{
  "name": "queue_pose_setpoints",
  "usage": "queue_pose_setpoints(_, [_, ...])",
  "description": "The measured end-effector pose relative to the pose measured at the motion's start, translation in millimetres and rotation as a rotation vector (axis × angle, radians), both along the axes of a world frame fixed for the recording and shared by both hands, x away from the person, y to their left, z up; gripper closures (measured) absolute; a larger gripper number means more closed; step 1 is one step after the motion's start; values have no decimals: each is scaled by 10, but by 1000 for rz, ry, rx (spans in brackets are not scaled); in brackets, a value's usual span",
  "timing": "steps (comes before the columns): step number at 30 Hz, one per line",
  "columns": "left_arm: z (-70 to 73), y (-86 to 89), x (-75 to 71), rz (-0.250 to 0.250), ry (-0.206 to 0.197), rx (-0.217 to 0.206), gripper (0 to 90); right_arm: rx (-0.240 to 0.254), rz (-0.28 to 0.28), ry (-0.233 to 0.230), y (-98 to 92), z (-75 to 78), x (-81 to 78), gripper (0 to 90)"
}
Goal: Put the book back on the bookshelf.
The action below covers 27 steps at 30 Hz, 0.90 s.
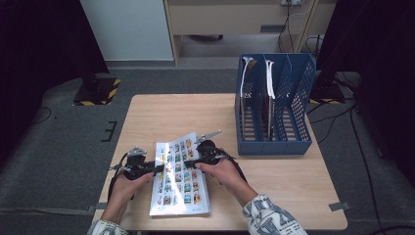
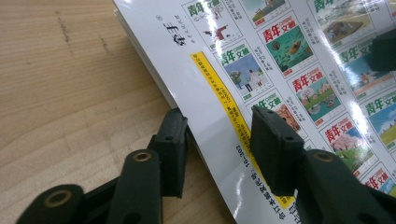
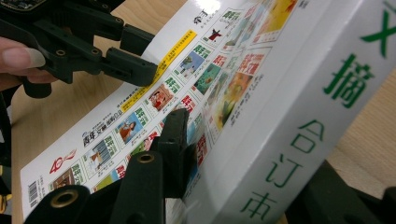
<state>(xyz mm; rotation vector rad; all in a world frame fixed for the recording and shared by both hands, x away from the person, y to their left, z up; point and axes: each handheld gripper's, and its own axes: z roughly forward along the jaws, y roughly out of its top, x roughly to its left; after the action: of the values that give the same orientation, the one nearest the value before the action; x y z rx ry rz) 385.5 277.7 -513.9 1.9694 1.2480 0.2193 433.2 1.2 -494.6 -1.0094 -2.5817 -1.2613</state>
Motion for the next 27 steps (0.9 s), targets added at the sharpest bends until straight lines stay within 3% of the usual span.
queue_pose_setpoints(4, [33, -3, 36, 5, -8, 0, 692, -9, -3, -8, -15, 17, 28, 618])
queue_pose_setpoints(14, [93, 8, 112, 18, -25, -6, 818, -29, -3, -33, 4, 87, 105, 623])
queue_pose_setpoints(27, [220, 34, 280, 52, -73, -24, 843, -44, -29, -82, 72, 241, 318, 643])
